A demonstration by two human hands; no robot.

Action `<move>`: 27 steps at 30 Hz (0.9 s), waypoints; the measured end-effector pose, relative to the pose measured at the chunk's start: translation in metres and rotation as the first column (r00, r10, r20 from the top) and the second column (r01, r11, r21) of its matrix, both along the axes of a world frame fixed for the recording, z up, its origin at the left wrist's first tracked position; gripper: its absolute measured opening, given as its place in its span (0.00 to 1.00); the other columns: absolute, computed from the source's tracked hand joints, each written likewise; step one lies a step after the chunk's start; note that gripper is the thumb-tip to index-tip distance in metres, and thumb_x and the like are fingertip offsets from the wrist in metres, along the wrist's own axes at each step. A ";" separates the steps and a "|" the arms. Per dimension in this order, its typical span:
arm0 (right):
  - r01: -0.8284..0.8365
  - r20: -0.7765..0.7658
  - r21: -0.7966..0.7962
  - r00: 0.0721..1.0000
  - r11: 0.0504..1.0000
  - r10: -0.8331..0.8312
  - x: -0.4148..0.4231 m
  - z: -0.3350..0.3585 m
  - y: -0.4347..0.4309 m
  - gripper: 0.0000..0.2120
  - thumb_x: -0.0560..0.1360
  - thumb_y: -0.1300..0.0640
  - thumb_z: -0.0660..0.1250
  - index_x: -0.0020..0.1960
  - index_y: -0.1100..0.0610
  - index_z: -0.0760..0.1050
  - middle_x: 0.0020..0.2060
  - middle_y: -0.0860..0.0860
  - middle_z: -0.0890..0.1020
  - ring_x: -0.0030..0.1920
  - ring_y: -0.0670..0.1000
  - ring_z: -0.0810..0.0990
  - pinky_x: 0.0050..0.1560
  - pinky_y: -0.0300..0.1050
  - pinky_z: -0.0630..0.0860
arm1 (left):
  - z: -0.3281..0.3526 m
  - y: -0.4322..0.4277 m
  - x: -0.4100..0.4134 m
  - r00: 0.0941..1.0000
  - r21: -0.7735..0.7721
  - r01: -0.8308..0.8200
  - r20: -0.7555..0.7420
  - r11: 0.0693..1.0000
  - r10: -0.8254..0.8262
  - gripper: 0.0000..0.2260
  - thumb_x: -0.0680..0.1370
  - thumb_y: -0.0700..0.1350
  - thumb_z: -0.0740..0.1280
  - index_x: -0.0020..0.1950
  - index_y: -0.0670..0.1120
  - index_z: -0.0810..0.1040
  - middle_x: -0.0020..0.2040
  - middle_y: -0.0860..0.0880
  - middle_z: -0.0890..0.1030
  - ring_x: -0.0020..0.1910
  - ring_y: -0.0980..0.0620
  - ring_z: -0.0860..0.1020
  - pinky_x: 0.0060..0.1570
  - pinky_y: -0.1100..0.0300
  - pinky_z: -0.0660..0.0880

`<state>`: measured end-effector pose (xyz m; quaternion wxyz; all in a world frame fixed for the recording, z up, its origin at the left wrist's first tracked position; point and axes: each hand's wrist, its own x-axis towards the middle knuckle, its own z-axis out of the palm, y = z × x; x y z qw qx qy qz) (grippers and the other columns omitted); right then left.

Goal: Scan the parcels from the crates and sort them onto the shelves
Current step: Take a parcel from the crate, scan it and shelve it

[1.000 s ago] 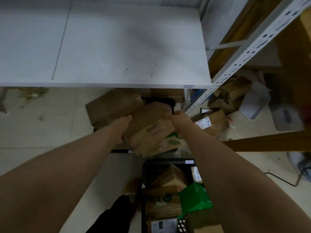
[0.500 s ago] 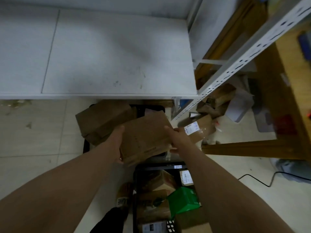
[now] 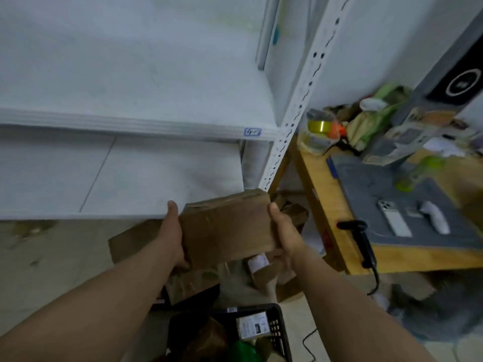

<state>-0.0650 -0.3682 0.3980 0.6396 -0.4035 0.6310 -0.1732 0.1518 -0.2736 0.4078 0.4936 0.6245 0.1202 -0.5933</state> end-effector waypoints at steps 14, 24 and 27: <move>-0.062 0.245 -0.295 0.960 0.954 0.138 -0.095 0.151 0.057 0.23 0.80 0.39 0.61 0.62 0.55 0.80 0.46 0.52 0.87 0.52 0.56 0.82 0.53 0.52 0.75 | 0.129 0.058 -0.061 0.979 -0.298 0.077 0.202 0.952 -0.016 0.37 0.74 0.76 0.56 0.53 0.44 0.80 0.52 0.43 0.82 0.49 0.39 0.80 0.43 0.44 0.76; 0.060 0.328 -0.382 0.942 0.922 0.075 -0.101 0.219 0.093 0.29 0.74 0.30 0.64 0.69 0.45 0.74 0.62 0.47 0.78 0.62 0.55 0.75 0.43 0.56 0.78 | 0.179 0.075 -0.056 0.940 -0.425 0.243 0.323 0.872 -0.105 0.13 0.79 0.56 0.69 0.53 0.46 0.80 0.53 0.46 0.83 0.51 0.44 0.79 0.52 0.43 0.77; 0.100 0.288 -0.467 0.957 0.878 0.044 -0.092 0.225 0.099 0.22 0.77 0.45 0.69 0.68 0.47 0.69 0.62 0.52 0.78 0.61 0.56 0.77 0.47 0.58 0.77 | 0.183 0.072 -0.044 0.933 -0.476 0.287 0.335 0.831 -0.130 0.14 0.77 0.53 0.71 0.57 0.46 0.81 0.52 0.46 0.84 0.53 0.44 0.80 0.58 0.43 0.76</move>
